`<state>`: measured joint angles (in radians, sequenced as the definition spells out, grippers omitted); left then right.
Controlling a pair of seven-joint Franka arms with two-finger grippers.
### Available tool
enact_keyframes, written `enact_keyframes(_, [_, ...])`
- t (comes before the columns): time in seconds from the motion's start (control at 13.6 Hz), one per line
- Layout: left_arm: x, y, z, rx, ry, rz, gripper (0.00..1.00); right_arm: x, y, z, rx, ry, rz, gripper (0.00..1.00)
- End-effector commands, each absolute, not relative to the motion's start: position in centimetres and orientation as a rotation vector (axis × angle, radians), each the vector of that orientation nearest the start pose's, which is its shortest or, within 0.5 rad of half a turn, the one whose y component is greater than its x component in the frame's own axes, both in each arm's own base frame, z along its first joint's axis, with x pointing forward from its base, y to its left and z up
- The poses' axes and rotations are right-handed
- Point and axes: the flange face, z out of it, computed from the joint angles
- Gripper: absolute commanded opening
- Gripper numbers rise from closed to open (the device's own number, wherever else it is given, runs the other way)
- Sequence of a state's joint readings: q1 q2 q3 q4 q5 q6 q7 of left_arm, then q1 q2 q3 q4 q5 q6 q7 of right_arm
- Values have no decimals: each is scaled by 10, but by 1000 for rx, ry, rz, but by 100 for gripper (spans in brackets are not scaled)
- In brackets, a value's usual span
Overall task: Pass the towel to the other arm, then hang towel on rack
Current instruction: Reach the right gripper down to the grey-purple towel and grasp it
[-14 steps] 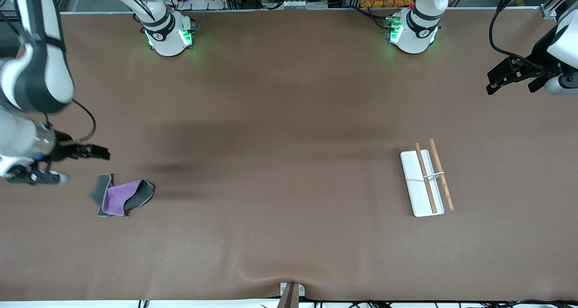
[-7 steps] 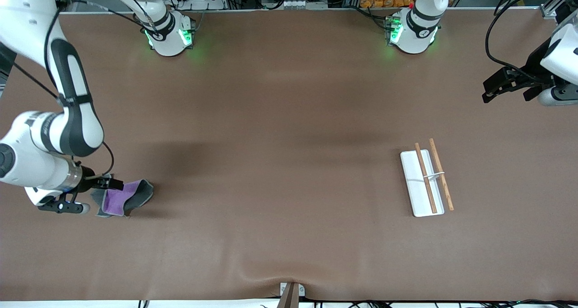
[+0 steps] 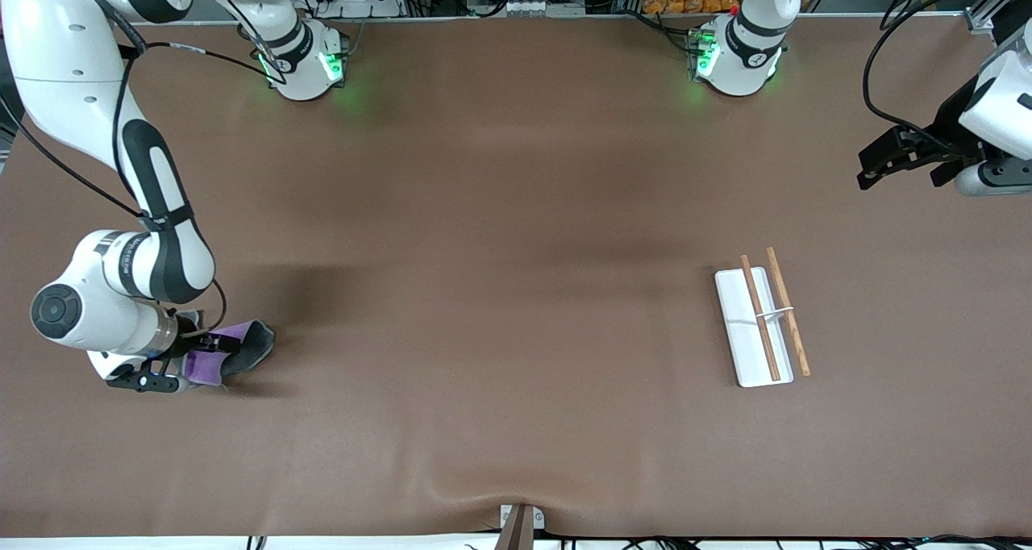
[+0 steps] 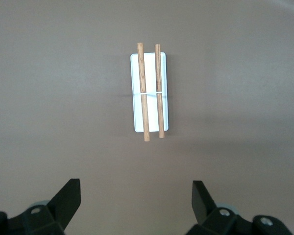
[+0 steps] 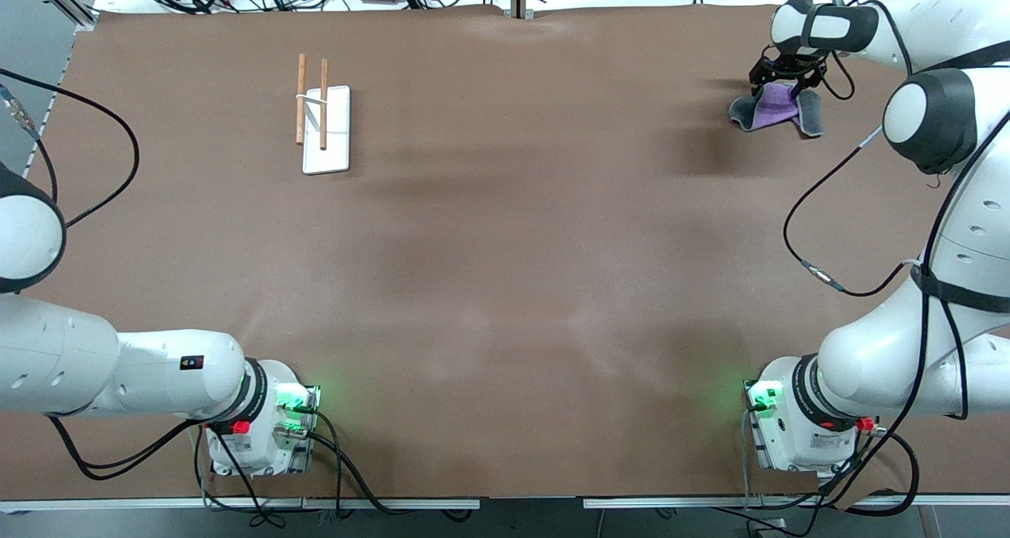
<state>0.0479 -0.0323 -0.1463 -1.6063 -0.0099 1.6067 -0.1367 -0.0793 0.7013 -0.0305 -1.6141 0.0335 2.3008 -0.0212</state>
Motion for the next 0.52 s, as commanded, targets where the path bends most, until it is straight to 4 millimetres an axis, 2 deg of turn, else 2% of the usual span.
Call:
enact_keyframes(0.0, [549,-58,629,-3150,-22,-59,100,695,-73,204,-3132,163,-11,100])
enact_keyframes(0.15, [549,-57,628,-3150,-20,-57,100,694,-75,193,-3131,170,-1,100])
enact_keyframes(0.29, [550,-58,627,-3150,-20,-54,100,698,-78,193,-3130,180,-68,100])
enact_keyframes(0.37, [550,-59,627,-3150,-17,-54,100,698,-80,193,-3128,187,-71,81])
enact_keyframes(0.44, [550,-59,627,-3150,-17,-54,100,697,-80,192,-3128,187,-66,49])
